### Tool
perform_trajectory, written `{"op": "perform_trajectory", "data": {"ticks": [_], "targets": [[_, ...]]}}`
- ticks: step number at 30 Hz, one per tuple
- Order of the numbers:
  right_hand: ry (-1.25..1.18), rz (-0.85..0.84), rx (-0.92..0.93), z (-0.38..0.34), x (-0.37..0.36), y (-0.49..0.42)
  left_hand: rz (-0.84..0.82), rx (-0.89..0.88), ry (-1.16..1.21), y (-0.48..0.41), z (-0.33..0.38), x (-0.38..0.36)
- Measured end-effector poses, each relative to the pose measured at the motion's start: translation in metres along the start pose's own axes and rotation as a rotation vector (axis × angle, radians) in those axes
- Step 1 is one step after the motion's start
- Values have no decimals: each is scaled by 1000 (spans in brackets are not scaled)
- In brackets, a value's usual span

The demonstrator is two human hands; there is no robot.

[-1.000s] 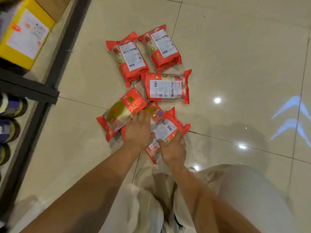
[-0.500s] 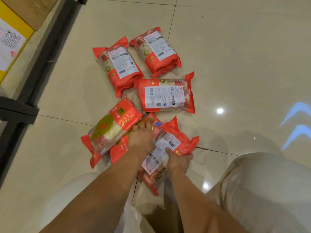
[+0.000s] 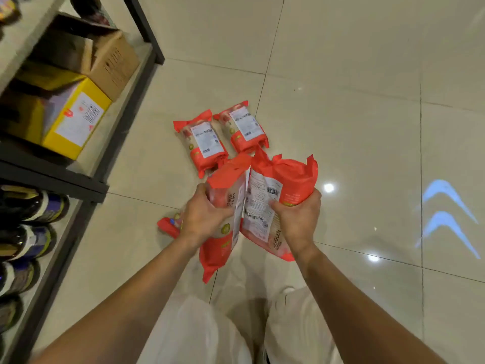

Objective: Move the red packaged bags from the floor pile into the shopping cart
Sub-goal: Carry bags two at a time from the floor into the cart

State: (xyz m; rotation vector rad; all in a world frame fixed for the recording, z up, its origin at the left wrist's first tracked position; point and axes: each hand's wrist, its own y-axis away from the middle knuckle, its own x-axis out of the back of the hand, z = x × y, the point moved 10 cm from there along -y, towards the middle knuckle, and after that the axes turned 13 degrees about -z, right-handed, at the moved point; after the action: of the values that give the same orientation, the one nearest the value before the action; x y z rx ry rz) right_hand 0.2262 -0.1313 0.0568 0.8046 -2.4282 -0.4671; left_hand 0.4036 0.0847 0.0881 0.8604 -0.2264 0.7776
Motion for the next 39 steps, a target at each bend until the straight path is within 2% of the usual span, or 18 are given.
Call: {"op": "perform_trajectory", "data": {"ticks": [5,9,12,16,20,28,34,39], "targets": [[38,-79,216,-230,84,107,92,-209,334,145,143,149],[69,-81,401,-401,128,214,199,-367,317,267,244,262],[70,-72,514,-502,147,286,340,-435,302,351,304,330],[47,-63,664,-589,160,366,464,-497,344,434,337,396],[14,-143,779,-630,148,420,576,-570,398,499,328,442],[52,-476,886,-645,76,490,809,-391,414,611,248,481],[102,-789,945,-631,33,542,995,-270,415,707,203,457],[157,-1018,1000,-603,10,598,1193,-87,474,786,165,405]]}}
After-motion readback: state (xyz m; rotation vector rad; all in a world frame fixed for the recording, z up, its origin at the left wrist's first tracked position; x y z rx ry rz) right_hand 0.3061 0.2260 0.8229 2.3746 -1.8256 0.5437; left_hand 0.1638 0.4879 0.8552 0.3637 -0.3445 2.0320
